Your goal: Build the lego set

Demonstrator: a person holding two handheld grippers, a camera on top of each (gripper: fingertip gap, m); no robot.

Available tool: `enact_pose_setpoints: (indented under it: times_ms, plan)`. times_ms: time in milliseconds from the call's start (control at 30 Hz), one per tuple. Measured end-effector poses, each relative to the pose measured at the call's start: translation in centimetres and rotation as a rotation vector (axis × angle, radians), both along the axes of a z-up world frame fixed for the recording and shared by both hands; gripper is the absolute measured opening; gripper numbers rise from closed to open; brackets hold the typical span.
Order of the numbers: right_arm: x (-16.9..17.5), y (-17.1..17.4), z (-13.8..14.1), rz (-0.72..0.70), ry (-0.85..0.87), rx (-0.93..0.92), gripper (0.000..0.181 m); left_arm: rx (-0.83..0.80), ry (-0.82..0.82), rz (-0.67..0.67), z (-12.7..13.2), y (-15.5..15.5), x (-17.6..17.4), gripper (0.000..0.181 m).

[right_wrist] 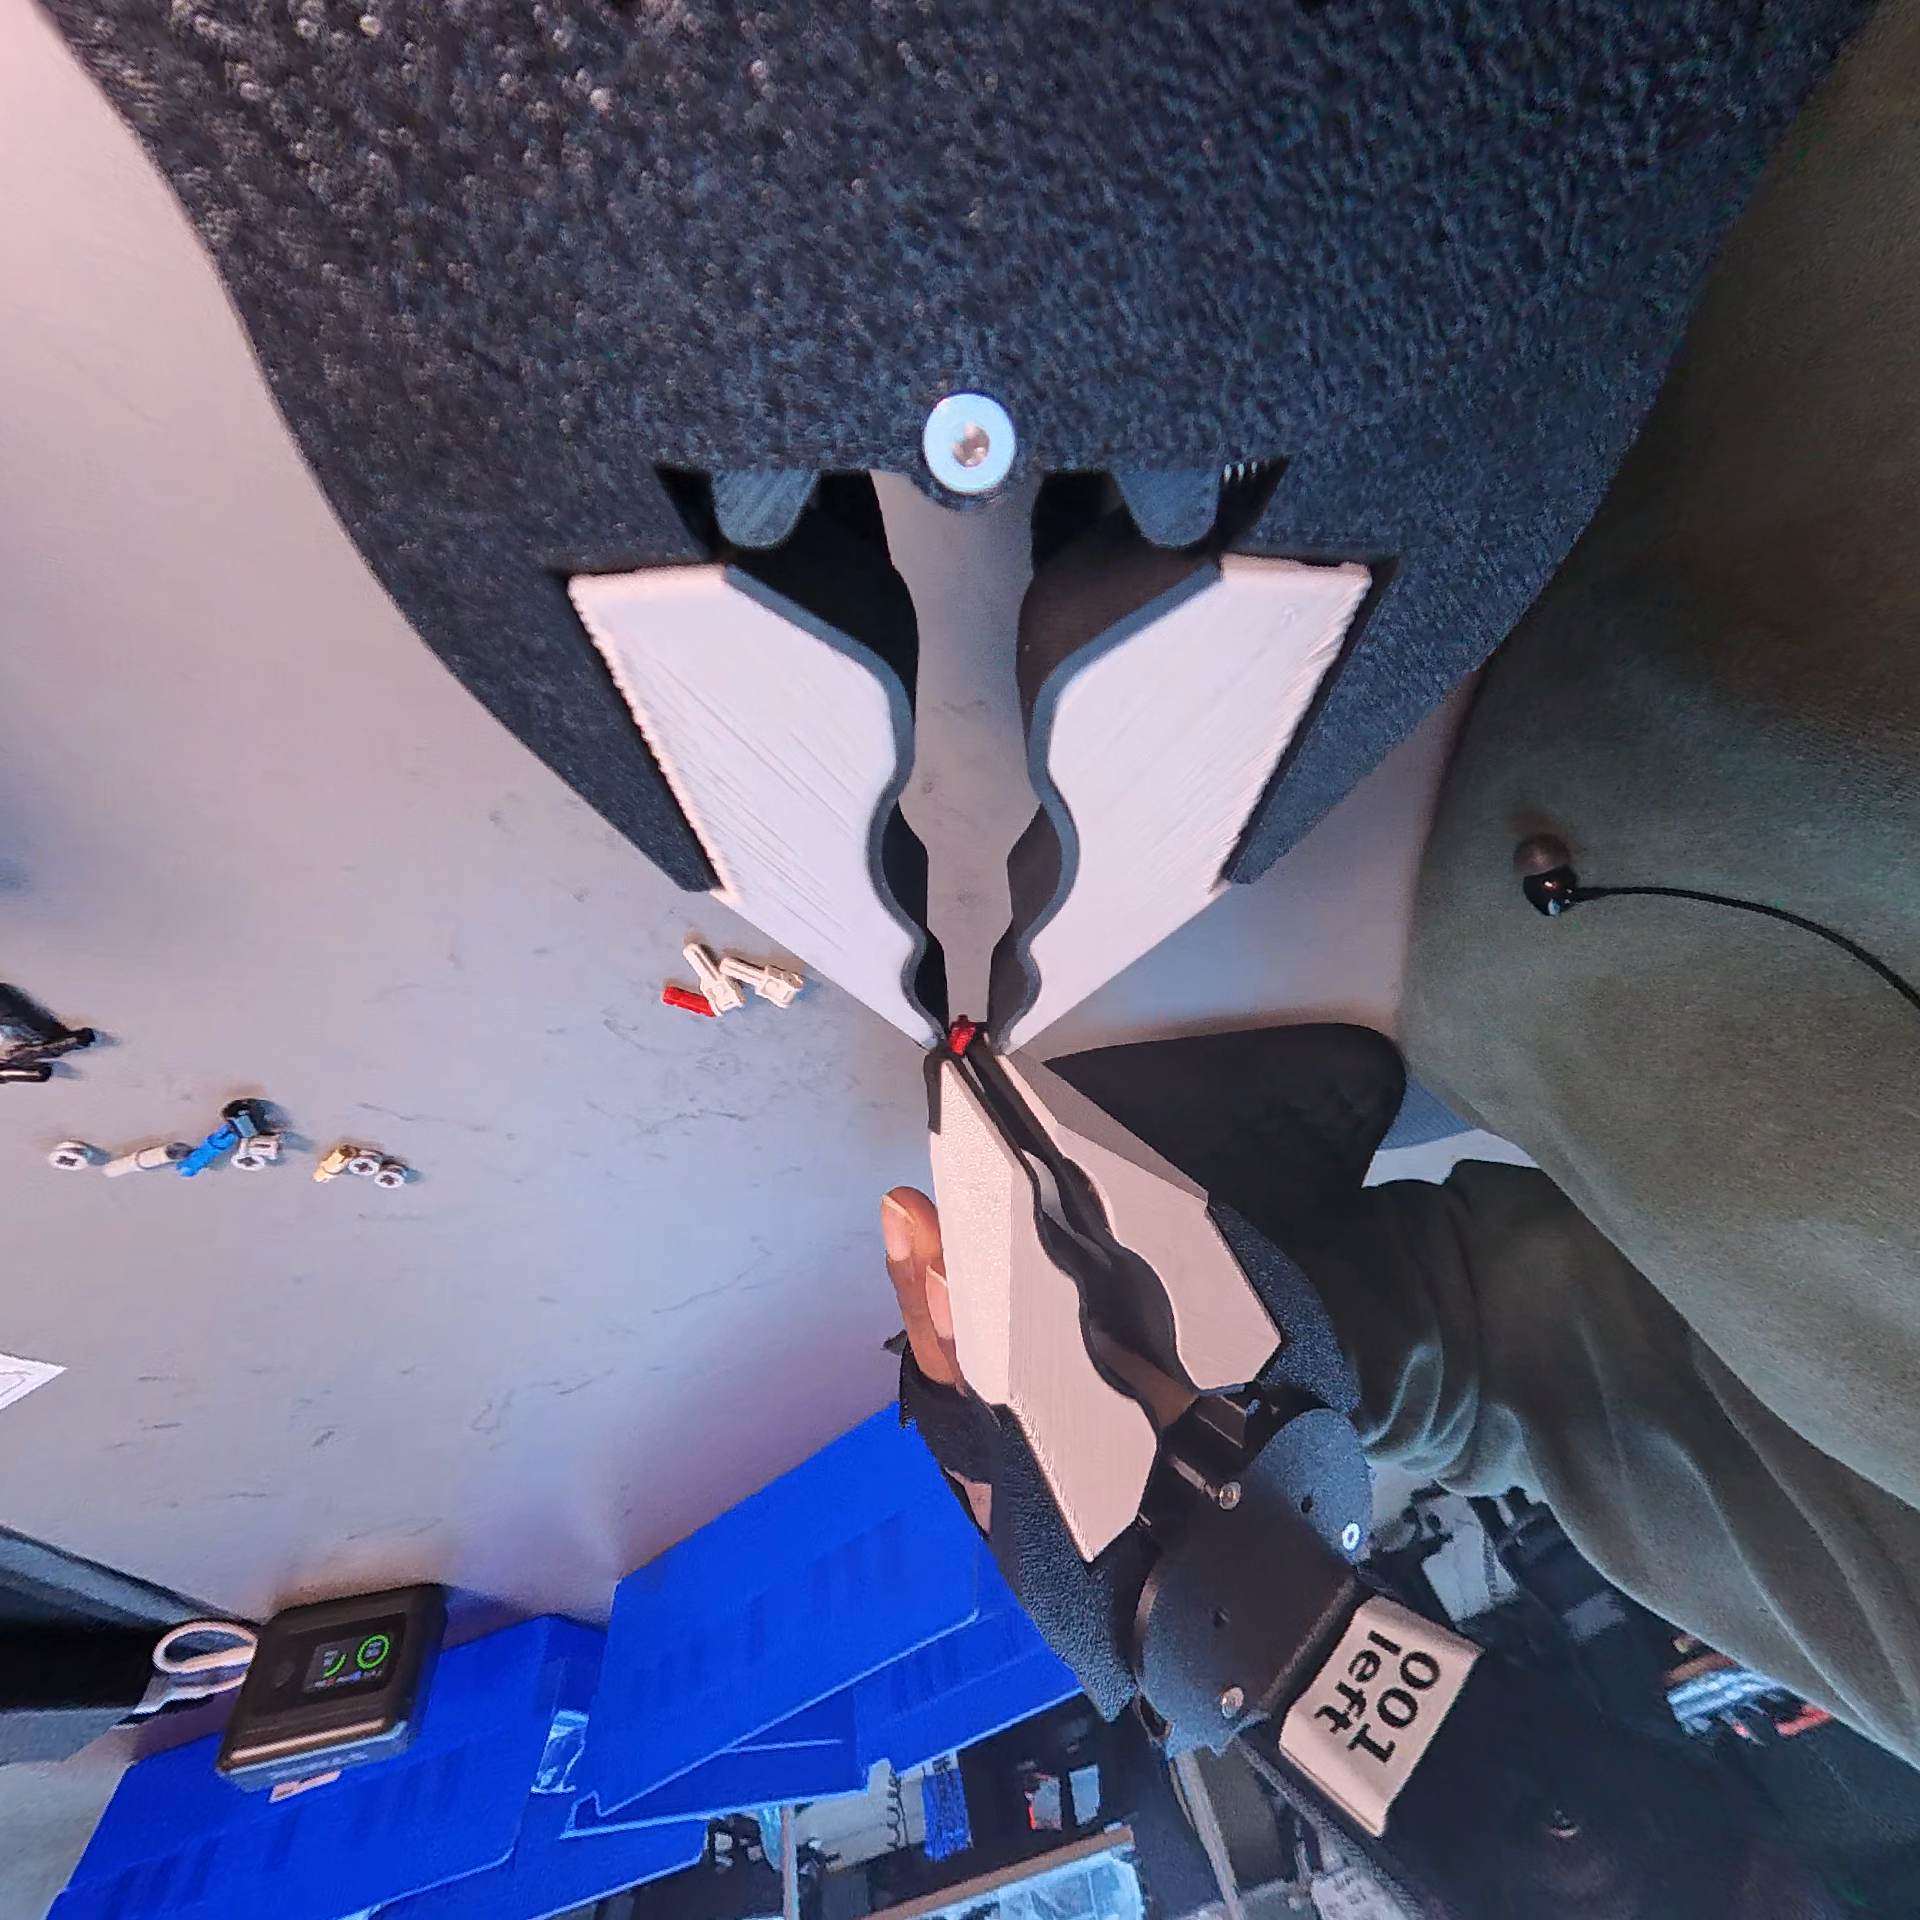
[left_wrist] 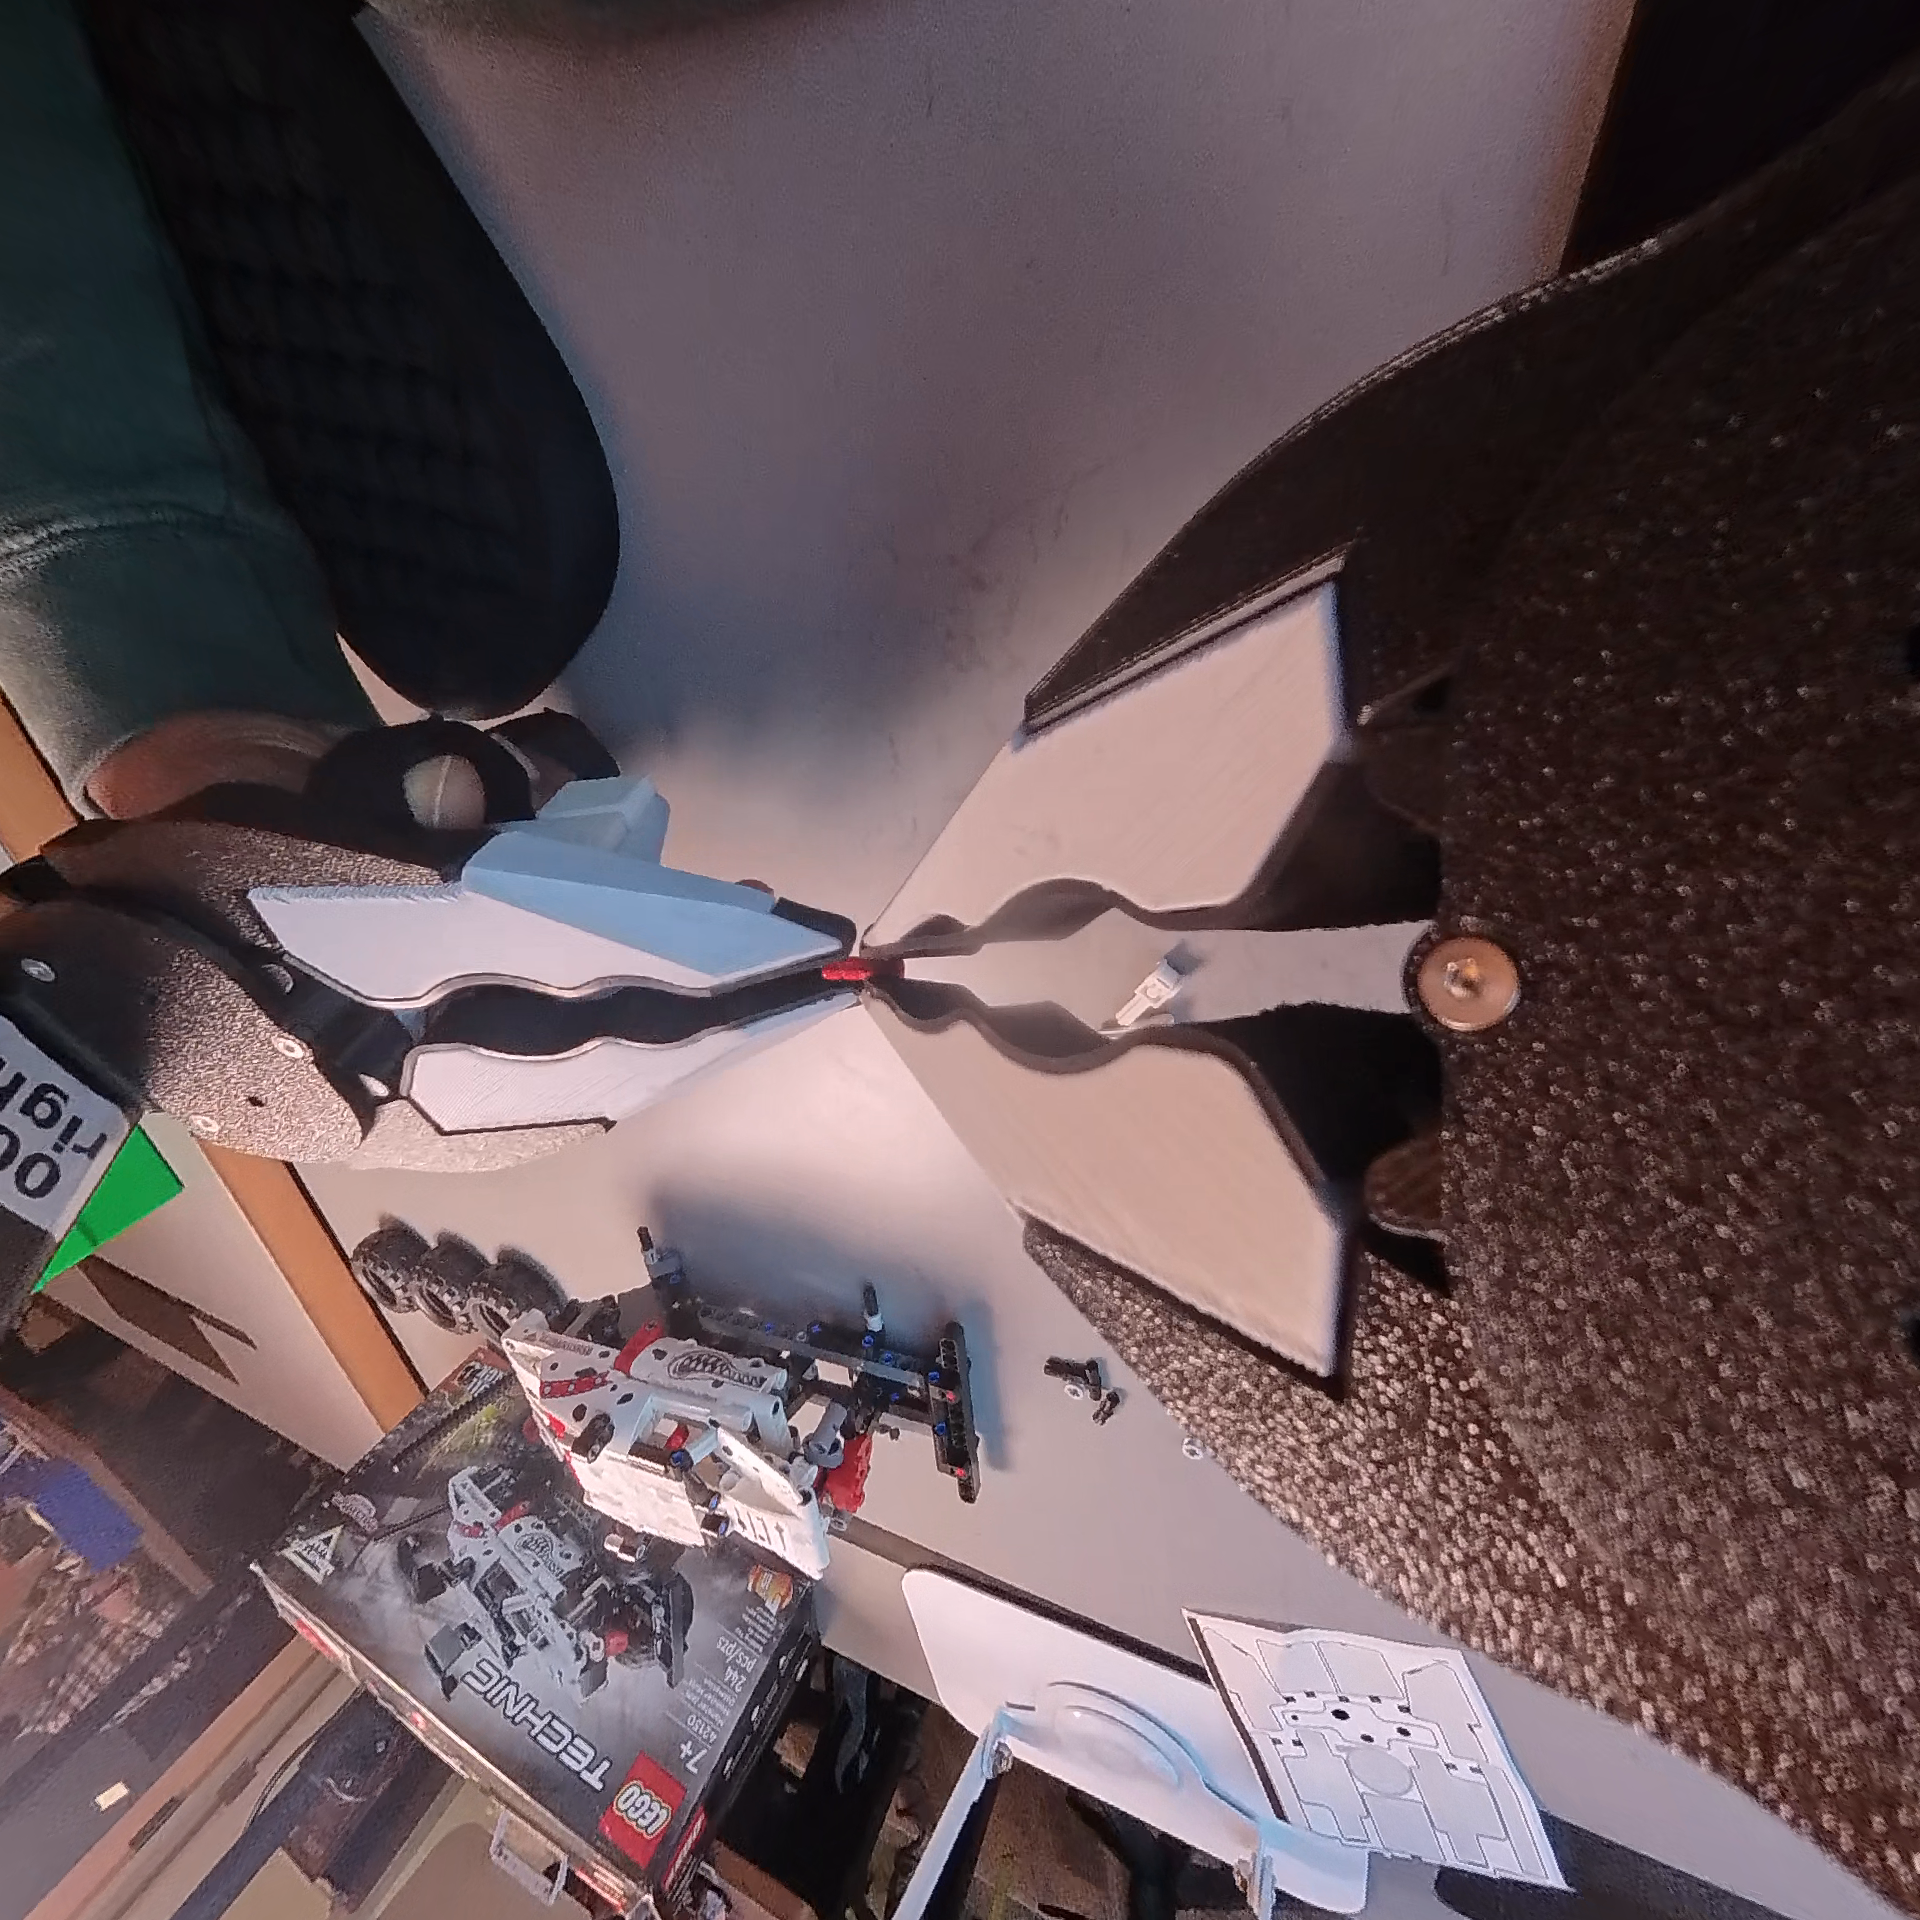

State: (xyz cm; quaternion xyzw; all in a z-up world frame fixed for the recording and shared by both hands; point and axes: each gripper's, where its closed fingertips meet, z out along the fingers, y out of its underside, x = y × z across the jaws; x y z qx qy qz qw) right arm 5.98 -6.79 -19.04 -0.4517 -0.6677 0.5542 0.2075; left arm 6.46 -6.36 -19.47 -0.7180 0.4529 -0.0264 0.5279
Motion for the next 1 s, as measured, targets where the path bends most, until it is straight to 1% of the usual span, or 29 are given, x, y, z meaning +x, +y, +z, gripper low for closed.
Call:
enact_pose_setpoints:
  times_ms: [133, 200, 233, 300, 400, 467, 567, 733, 1000]
  plan:
    - [-0.1, 0.0, -0.1, 0.001, -0.004, -0.007, 0.004, 0.000, 0.005, -0.005, 0.0, -0.1, 0.0, 0.001]
    - [0.0, 0.0, 0.0, 0.006, 0.005, 0.007, 0.003, -0.009, -0.028, -0.009, 0.1, -0.2, 0.1, 0.001]
    - [0.0, -0.1, 0.1, 0.010, 0.019, 0.015, 0.003, -0.021, -0.068, -0.014, 0.3, -0.3, 0.1, 0.001]
    - [0.1, -0.2, 0.9, 0.017, 0.073, 0.016, 0.003, -0.056, -0.207, -0.035, 1.3, -0.5, 0.3, 0.002]
    - [0.6, -0.5, 3.9, 0.036, 0.217, -0.061, 0.003, -0.079, -0.408, -0.064, 3.6, -0.9, 0.2, 0.012]
    - [0.7, -0.4, 5.3, 0.025, 0.278, -0.092, 0.004, -0.086, -0.502, -0.095, 4.8, -1.2, 0.2, 0.011]
    - [0.8, -0.7, 6.3, 0.033, 0.315, -0.137, 0.003, -0.081, -0.594, -0.125, 6.2, -1.5, 0.3, 0.010]
    - [0.8, -1.4, 7.0, 0.050, 0.339, -0.182, 0.003, -0.052, -0.639, -0.156, 7.4, -2.0, 0.5, 0.005]
    - [0.6, -1.9, 7.1, 0.060, 0.341, -0.213, 0.003, -0.053, -0.642, -0.173, 7.6, -2.3, 0.9, 0.003]
